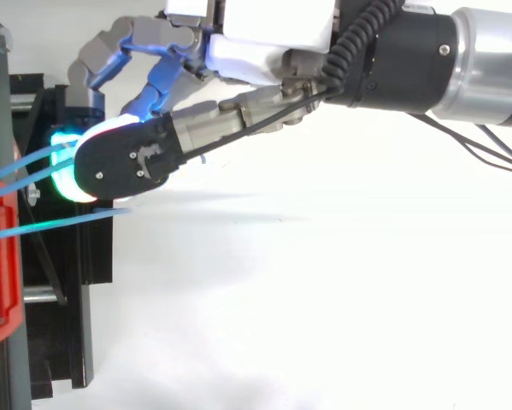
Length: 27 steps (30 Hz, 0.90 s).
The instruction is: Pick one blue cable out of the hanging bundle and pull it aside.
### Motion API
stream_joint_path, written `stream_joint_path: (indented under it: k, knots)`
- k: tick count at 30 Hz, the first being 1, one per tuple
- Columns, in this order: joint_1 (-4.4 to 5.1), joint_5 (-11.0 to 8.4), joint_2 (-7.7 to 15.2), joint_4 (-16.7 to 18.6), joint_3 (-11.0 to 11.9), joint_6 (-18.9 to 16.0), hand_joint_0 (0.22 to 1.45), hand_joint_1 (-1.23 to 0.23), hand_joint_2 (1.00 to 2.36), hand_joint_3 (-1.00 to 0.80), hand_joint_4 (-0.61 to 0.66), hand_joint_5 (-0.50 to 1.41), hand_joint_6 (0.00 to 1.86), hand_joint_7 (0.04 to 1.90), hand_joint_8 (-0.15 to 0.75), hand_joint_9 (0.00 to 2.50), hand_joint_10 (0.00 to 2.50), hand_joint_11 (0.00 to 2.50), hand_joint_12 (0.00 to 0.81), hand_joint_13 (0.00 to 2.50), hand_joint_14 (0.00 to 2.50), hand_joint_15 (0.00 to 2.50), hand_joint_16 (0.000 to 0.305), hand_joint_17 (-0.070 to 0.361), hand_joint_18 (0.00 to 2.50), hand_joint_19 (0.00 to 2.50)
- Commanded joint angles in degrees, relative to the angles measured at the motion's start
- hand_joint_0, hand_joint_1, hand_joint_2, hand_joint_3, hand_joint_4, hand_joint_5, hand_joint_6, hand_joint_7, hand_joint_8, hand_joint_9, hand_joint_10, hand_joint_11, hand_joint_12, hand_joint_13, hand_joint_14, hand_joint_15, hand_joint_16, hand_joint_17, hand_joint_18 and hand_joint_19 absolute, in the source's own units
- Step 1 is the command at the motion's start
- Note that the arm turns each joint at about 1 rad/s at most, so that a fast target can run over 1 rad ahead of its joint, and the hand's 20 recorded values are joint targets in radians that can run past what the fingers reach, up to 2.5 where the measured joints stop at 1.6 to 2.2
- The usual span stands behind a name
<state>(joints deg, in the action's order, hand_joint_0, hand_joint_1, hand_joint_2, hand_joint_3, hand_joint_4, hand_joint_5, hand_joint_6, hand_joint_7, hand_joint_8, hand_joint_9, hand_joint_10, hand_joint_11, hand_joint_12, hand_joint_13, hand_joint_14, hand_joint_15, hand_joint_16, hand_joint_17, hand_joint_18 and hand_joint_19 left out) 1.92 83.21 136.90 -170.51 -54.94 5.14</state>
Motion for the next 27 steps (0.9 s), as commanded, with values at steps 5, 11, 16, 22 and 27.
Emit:
stream_joint_path:
  k: [5, 11, 16, 22, 27]
  knots:
    - [-0.25, 0.11, -0.1, 0.0, 0.3, 0.1, 0.61, -0.83, 1.01, -0.1, 0.04, -0.16, 0.97, 0.7, 0.247, 0.91, 0.02, 0.65, 0.276, 0.68, 0.02, 0.4, 0.044, 0.098, 0.59, 0.38]
    - [-0.69, 0.64, -0.1, -0.3, 0.5, 0.1, 0.55, -0.32, 1.0, -0.48, 0.01, -0.11, 0.9, 0.85, 0.239, 1.01, 0.02, 0.59, 0.251, 0.68, 0.02, 0.41, 0.039, 0.087, 0.53, 0.44]
    - [-0.78, 0.55, -0.1, -0.6, 0.8, 0.2, 0.58, -0.45, 1.01, -0.28, 0.02, -0.11, 0.89, 0.89, 0.246, 1.03, 0.02, 0.6, 0.256, 0.7, 0.02, 0.41, 0.038, 0.085, 0.54, 0.44]
    - [-0.78, 0.55, -0.1, -0.6, 0.9, 0.3, 0.6, -0.79, 1.09, -0.01, -0.08, -0.11, 0.96, 0.87, 0.297, 1.09, 0.02, 0.73, 0.318, 0.78, 0.01, 0.41, 0.051, 0.115, 0.7, 0.36]
    - [-0.96, 0.64, -0.1, -0.8, 1.1, 0.4, 0.68, -0.85, 1.06, 0.05, -0.27, -0.12, 0.98, 1.02, 0.258, 1.05, 0.02, 0.75, 0.295, 0.76, 0.02, 0.41, 0.046, 0.103, 0.69, 0.37]
